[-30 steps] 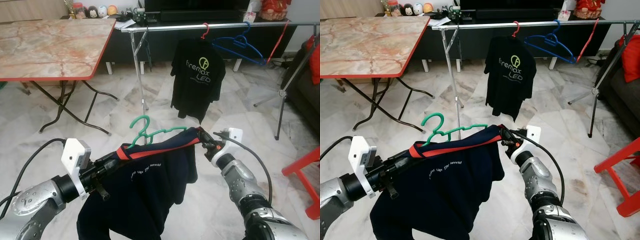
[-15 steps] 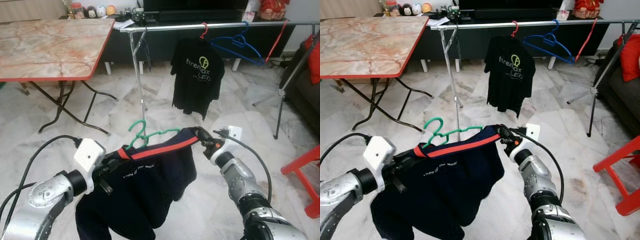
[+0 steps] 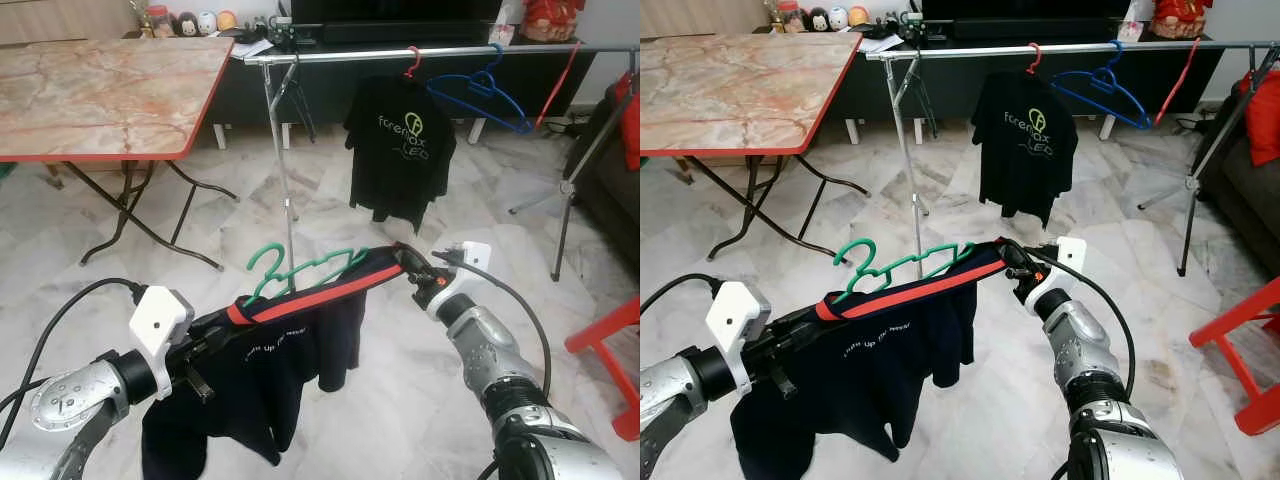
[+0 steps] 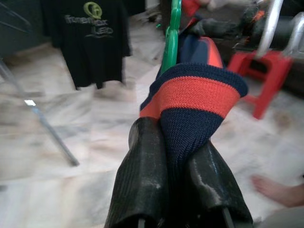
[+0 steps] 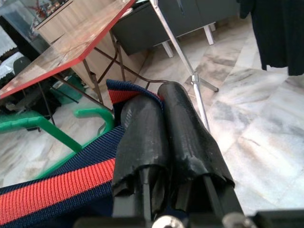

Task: Hang hanger

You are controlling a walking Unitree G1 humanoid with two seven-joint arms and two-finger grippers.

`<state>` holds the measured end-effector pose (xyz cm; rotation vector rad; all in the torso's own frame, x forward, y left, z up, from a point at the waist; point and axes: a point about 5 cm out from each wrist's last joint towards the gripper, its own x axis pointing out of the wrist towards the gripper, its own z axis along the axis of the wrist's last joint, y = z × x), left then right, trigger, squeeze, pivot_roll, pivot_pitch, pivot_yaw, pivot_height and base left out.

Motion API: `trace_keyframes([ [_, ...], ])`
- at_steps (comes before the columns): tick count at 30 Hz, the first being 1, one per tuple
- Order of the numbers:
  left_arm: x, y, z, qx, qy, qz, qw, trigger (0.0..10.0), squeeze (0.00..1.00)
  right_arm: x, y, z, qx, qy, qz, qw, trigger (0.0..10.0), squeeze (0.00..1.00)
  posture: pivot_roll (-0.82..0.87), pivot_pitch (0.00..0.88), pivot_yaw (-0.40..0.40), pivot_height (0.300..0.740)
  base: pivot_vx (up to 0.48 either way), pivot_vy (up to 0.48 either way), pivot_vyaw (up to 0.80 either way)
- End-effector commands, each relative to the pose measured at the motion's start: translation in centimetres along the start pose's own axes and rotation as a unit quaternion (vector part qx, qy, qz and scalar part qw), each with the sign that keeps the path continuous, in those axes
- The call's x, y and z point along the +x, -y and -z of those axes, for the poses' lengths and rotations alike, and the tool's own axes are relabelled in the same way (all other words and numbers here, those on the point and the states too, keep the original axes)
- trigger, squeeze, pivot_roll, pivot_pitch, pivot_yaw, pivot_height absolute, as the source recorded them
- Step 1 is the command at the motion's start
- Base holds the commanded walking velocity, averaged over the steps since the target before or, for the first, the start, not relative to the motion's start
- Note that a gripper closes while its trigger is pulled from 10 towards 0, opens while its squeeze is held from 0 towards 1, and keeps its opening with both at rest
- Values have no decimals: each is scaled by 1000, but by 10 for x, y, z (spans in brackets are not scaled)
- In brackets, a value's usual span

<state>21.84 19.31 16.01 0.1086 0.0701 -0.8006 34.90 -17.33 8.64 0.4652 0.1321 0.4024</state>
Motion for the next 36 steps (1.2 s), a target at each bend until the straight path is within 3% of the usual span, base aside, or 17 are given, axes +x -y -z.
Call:
trace_keyframes([
  [1, -20, -7, -24, -6, 48, 4, 999, 10000, 0, -13, 18, -4, -19, -8, 31, 999, 0, 0, 36, 57, 7, 740, 0, 0, 0],
  [2, -25, 0, -28, -27, 63, 48, 997, 10000, 0, -16, 22, 0, -21, -17, 40, 999, 0, 0, 32, 58, 9, 740, 0, 0, 0],
  [4, -26, 6, -30, -40, 73, 75, 994, 10000, 0, -18, 23, 2, -20, -21, 43, 999, 0, 0, 32, 58, 10, 740, 0, 0, 0],
  [10, -25, 2, -37, -63, 116, 54, 990, 10000, 0, -22, 23, 13, -14, -36, 48, 998, 0, 0, 34, 59, 8, 740, 0, 0, 0],
  [15, -19, -5, -33, -57, 109, 10, 992, 10000, 0, -22, 20, 20, -9, -43, 45, 998, 0, 0, 38, 59, 7, 740, 0, 0, 0],
  [18, -5, -20, -19, -29, 73, -77, 994, 10000, 0, -18, 12, 29, -2, -59, 32, 998, 0, 0, 32, 58, 11, 740, 0, 0, 0],
  [22, 8, -20, -9, -11, 50, -104, 993, 10000, 0, -17, 1, 45, -22, -97, 6, 995, 0, 0, 31, 59, 10, 740, 0, 0, 0],
  [23, 11, -18, -10, -13, 55, -103, 993, 10000, 0, -17, -1, 49, -30, -107, 1, 994, 4745, 0, 32, 59, 11, 740, 0, 0, 0],
  [25, 14, -16, -13, -14, 61, -105, 992, 10000, 0, -18, -3, 55, -52, -129, -7, 990, 10000, 0, 32, 59, 11, 740, 0, 0, 0],
  [26, 15, -16, -13, -11, 60, -107, 992, 10000, 0, -20, -2, 61, -73, -159, -7, 985, 10000, 0, 34, 63, 12, 740, 0, 0, 0],
  [27, 16, -15, -13, -10, 60, -107, 992, 10000, 0, -21, -2, 63, -82, -169, -6, 982, 10000, 325, 34, 63, 12, 740, 0, 0, 0],
  [28, 16, -15, -12, -7, 57, -108, 992, 10000, 0, -22, -2, 65, -87, -180, -9, 980, 10000, 325, 34, 63, 12, 740, 0, 0, 0],
  [29, 18, -16, -9, 2, 47, -112, 993, 10000, 0, -23, -2, 68, -108, -202, -18, 973, 10000, 1000, 35, 65, 13, 740, 0, 0, 0],
  [33, 20, -15, -5, 12, 35, -113, 993, 10000, 0, -23, -5, 69, -137, -214, -46, 966, 10000, 1000, 35, 64, 14, 740, 0, 0, 0],
  [36, 22, -13, -2, 13, 26, -105, 994, 10000, 0, -23, -7, 68, -191, -243, -74, 948, 10000, 1000, 31, 66, 17, 740, 0, 0, 0],
])
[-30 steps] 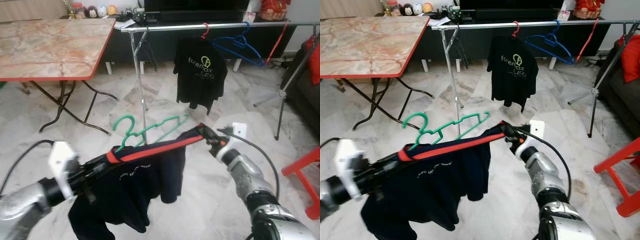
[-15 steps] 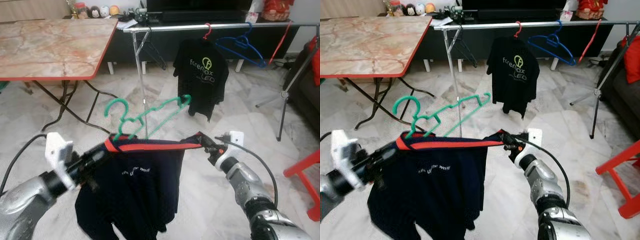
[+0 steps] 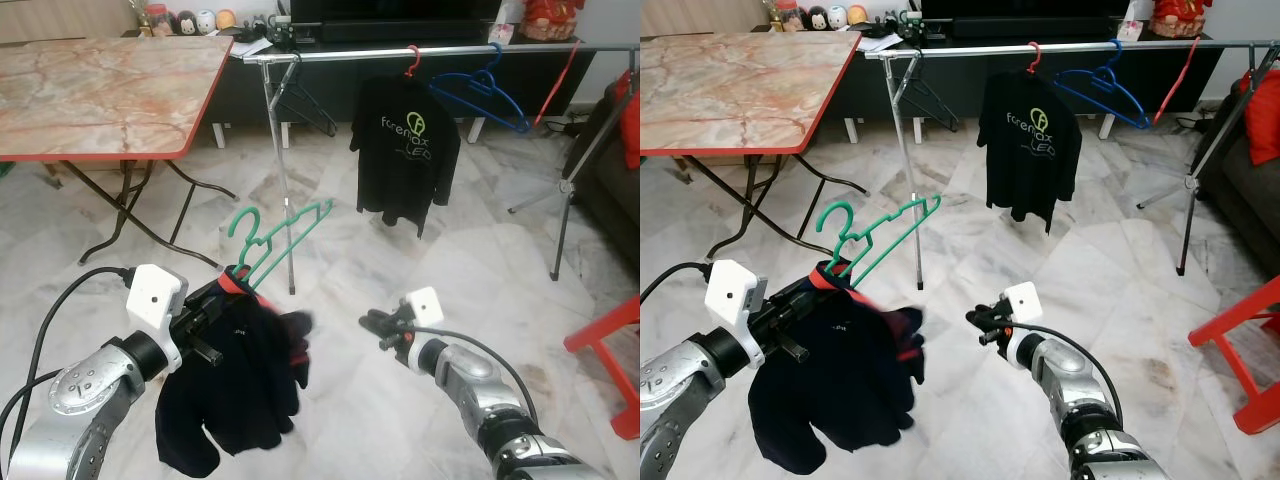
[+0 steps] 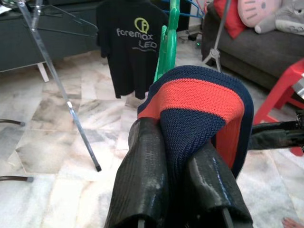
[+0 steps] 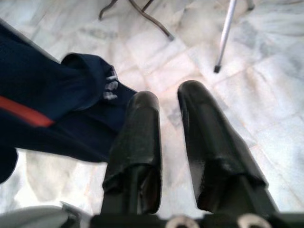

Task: Hang hanger

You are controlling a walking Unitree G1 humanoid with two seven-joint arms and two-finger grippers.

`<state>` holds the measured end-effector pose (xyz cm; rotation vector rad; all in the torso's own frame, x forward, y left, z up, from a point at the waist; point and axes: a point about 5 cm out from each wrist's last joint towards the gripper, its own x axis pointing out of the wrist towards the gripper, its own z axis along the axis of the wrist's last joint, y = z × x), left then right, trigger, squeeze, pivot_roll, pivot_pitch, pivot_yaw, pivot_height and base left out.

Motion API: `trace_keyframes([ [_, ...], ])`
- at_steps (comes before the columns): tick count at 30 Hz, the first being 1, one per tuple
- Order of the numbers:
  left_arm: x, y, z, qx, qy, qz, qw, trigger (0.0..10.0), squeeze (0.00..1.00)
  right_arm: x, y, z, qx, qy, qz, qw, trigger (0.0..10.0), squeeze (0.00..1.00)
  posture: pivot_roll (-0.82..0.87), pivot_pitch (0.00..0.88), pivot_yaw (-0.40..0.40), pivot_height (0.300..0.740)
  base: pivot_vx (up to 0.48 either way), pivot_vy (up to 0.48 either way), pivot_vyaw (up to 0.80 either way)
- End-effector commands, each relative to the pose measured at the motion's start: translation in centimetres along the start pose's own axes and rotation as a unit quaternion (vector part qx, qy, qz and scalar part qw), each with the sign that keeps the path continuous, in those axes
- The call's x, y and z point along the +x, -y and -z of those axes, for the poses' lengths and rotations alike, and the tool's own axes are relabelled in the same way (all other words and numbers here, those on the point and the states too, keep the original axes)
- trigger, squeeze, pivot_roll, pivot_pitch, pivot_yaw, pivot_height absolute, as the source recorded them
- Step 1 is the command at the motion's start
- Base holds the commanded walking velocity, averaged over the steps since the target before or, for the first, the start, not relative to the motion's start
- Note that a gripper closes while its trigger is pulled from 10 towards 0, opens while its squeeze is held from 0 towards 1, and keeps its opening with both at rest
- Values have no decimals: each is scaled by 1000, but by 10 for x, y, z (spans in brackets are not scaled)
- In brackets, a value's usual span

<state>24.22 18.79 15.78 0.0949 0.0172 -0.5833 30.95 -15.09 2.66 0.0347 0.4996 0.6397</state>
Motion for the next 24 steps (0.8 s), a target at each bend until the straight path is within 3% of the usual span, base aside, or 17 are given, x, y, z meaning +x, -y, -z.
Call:
trace_keyframes([
  [1, 1, 1, -3, 14, 5, 5, 1000, 10000, 0, 0, -1, -4, -36, -8, -11, 999, 10000, 1000, 31, 66, 17, 740, 0, 0, 0],
  [3, 1, 2, -3, 14, 5, 5, 1000, 10000, 0, 0, -1, -4, -37, -9, -11, 999, 10000, 1000, 31, 66, 17, 740, 0, 0, 0],
  [5, 2, 2, 1, 27, -7, 8, 1000, 10000, 0, -1, 0, -1, -80, -37, -18, 996, 10000, 1000, 29, 65, 20, 740, 0, 0, 0],
  [9, -9, 12, 21, 73, -99, 89, 988, 10000, 0, -9, 10, -35, -128, -3, -64, 990, 10000, 1000, 31, 56, 21, 740, 0, 0, 0],
  [14, -11, 9, 32, 95, -140, 106, 980, 10000, 0, -12, 7, -55, -163, 18, -115, 980, 10000, 1000, 27, 50, 23, 740, 0, 0, 0],
  [15, -11, 8, 37, 111, -159, 111, 975, 10000, 0, -14, 4, -62, -177, 30, -145, 973, 10000, 1000, 22, 35, 23, 740, 0, 0, 0],
  [20, -15, 15, 44, 105, -182, 157, 965, 10000, 0, -22, -7, -76, -191, 46, -240, 951, 10000, 1000, 15, 20, 24, 740, 0, 0, 0],
  [22, -16, 21, 43, 100, -185, 186, 960, 10000, 0, -24, -12, -72, -186, 24, -283, 940, 10000, 1000, 17, 15, 21, 740, 0, 0, 0],
  [23, -15, 23, 41, 104, -189, 208, 954, 10000, 0, -26, -18, -62, -207, -16, -326, 922, 10000, 1000, 23, 4, 19, 740, 0, 0, 0],
  [24, -14, 25, 38, 110, -189, 222, 950, 10000, 0, -26, -22, -59, -220, -29, -345, 912, 10000, 573, 26, 0, 18, 740, 0, 0, 0],
])
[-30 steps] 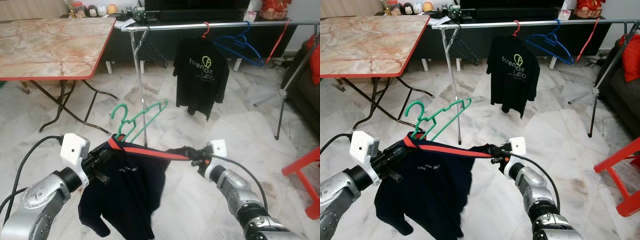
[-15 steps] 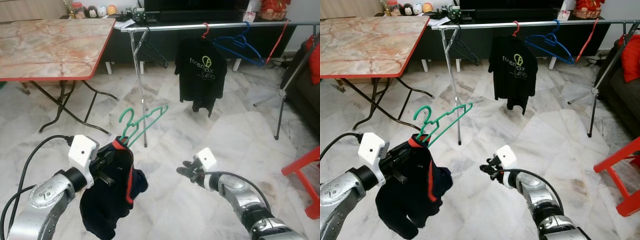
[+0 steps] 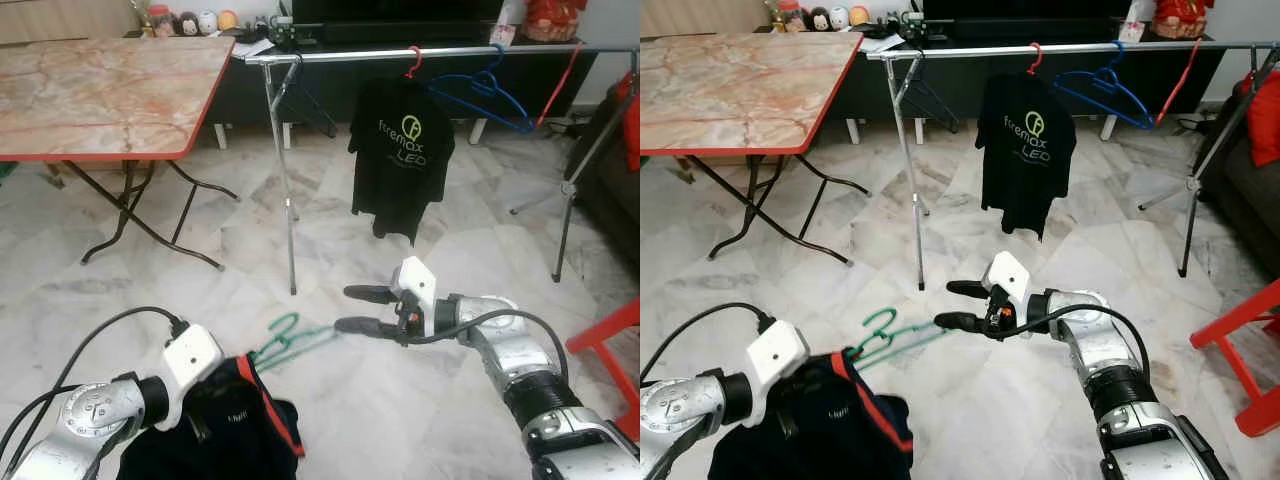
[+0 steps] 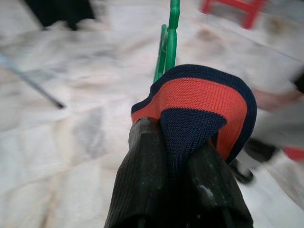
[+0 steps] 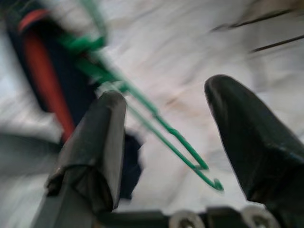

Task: Hang hanger

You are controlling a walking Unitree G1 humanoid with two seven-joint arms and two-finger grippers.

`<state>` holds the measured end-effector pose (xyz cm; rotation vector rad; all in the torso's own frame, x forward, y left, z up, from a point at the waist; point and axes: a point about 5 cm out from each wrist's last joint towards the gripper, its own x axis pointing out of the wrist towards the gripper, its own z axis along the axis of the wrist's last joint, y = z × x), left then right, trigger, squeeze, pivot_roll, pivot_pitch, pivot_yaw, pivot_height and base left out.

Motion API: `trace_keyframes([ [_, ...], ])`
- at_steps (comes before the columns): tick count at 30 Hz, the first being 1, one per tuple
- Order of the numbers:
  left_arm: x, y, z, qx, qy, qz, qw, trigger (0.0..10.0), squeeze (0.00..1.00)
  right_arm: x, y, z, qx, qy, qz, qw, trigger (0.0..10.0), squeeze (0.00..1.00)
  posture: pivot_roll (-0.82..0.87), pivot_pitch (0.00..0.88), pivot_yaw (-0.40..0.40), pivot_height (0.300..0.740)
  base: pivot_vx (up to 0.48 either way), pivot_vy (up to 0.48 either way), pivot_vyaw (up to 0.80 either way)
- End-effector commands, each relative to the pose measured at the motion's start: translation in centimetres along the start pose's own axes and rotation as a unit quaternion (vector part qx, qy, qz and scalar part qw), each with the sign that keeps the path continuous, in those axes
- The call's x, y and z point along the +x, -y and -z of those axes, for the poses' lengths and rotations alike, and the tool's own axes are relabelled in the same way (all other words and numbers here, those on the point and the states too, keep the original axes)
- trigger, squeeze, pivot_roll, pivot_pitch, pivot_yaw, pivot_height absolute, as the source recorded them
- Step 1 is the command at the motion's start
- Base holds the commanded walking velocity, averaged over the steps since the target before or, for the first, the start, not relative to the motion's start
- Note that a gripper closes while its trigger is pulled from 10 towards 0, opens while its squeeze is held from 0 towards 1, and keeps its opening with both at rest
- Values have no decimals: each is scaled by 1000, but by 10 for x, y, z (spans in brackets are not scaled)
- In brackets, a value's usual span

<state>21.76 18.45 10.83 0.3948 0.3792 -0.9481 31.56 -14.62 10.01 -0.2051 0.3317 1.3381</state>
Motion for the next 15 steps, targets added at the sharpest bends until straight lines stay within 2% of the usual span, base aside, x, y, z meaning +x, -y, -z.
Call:
trace_keyframes([
  [1, -1, 1, -16, 32, 10, 34, 999, 10000, 0, 8, -13, 6, -14, -36, -71, 997, 10000, 271, 27, 0, 17, 740, 0, 0, 0],
  [2, 0, 1, -22, 38, 16, 43, 998, 10000, 0, 11, -16, 6, -16, -39, -90, 995, 10000, 180, 33, 0, 16, 740, 0, 0, 0],
  [3, 0, 1, -23, 39, 18, 45, 998, 10000, 0, 12, -17, 6, -17, -40, -94, 995, 10000, 180, 33, 0, 16, 740, 0, 0, 0],
  [4, 1, 1, -24, 44, 16, 53, 998, 10000, 0, 12, -18, 6, -20, -47, -104, 993, 10000, 0, 33, 0, 18, 740, 0, 0, 0],
  [8, 5, 2, -27, 54, 15, 71, 996, 10000, 0, 14, -22, 9, -30, -65, -125, 989, 10000, 0, 32, 0, 22, 740, 0, 0, 0],
  [15, 11, 4, -39, 56, 25, 107, 992, 10000, 0, 18, -23, 16, -36, -78, -107, 990, 10000, 0, 39, 0, 13, 740, 0, 0, 0],
])
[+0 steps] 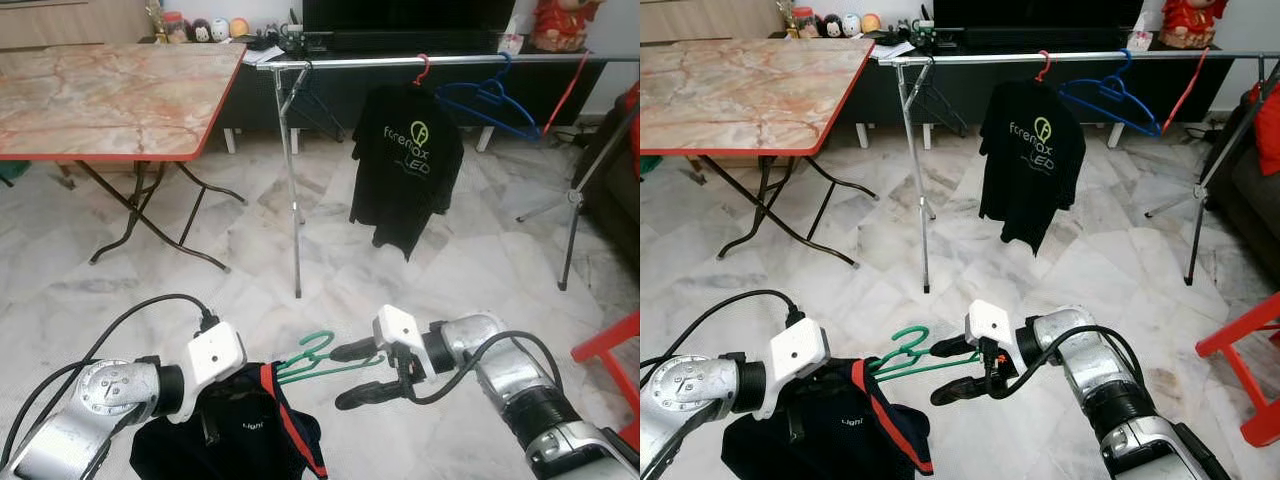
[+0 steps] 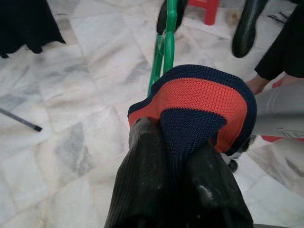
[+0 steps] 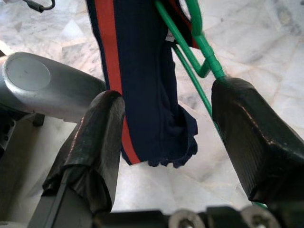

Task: Hang hanger

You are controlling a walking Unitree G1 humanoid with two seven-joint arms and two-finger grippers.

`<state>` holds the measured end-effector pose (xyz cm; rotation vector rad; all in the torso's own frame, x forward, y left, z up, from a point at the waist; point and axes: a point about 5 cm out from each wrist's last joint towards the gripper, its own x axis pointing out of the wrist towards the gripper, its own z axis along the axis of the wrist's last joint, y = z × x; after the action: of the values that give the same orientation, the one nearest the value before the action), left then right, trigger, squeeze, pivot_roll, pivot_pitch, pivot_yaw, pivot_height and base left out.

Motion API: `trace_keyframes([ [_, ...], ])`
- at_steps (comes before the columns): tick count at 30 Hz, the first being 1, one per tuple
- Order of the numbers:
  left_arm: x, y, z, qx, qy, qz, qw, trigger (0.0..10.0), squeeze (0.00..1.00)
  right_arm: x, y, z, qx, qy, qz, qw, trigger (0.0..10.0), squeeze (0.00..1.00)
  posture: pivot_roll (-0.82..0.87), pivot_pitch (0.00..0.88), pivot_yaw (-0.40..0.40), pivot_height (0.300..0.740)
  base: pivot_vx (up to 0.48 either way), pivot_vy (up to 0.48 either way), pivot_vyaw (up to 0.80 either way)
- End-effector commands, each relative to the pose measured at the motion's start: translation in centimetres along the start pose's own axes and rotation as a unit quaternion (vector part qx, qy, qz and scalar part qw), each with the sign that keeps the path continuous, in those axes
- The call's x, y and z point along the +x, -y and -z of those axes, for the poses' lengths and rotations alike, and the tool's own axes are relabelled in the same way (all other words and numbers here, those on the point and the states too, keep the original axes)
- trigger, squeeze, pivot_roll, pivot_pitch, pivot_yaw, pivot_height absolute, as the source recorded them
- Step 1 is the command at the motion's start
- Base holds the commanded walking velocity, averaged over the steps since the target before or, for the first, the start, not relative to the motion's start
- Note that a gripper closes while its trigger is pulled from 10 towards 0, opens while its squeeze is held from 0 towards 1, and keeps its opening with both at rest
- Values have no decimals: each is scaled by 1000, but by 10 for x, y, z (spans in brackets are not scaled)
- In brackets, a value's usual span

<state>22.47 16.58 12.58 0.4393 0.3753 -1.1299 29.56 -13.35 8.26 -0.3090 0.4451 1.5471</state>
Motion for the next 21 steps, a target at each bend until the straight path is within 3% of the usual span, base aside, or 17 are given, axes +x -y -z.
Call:
trace_keyframes([
  [1, 3, 2, -15, 18, 23, 25, 999, 10000, 0, 4, -1, 1, -11, -13, 1, 1000, 10000, 0, 39, 0, 13, 740, 0, 0, 0],
  [5, 3, 2, -15, 17, 23, 29, 999, 10000, 0, 4, 1, 0, -16, -16, 7, 1000, 10000, 0, 38, 0, 14, 740, 0, 0, 0],
  [6, 3, 3, -14, 17, 17, 37, 999, 10000, 0, 4, 4, -2, -15, -10, 21, 1000, 10000, 0, 38, 0, 14, 740, 0, 0, 0],
  [7, 5, 6, -9, 15, -2, 54, 998, 10000, 0, 1, 16, -7, -31, -25, 73, 997, 10000, 0, 38, 0, 8, 740, 0, 0, 0],
  [10, 6, 8, -6, 11, -13, 68, 998, 10000, 0, -1, 22, -11, -45, -35, 95, 994, 10000, 0, 41, 0, 7, 740, 0, 0, 0],
  [15, 4, 10, 0, 4, -27, 74, 997, 10000, 0, -3, 23, -21, -50, -11, 85, 995, 10000, 0, 44, 11, 9, 740, 0, 0, 0],
  [21, 3, 10, 2, -5, -28, 74, 997, 10000, 0, -4, 15, -13, -44, -18, 47, 998, 10000, 0, 40, 18, 15, 740, 0, 0, 0],
])
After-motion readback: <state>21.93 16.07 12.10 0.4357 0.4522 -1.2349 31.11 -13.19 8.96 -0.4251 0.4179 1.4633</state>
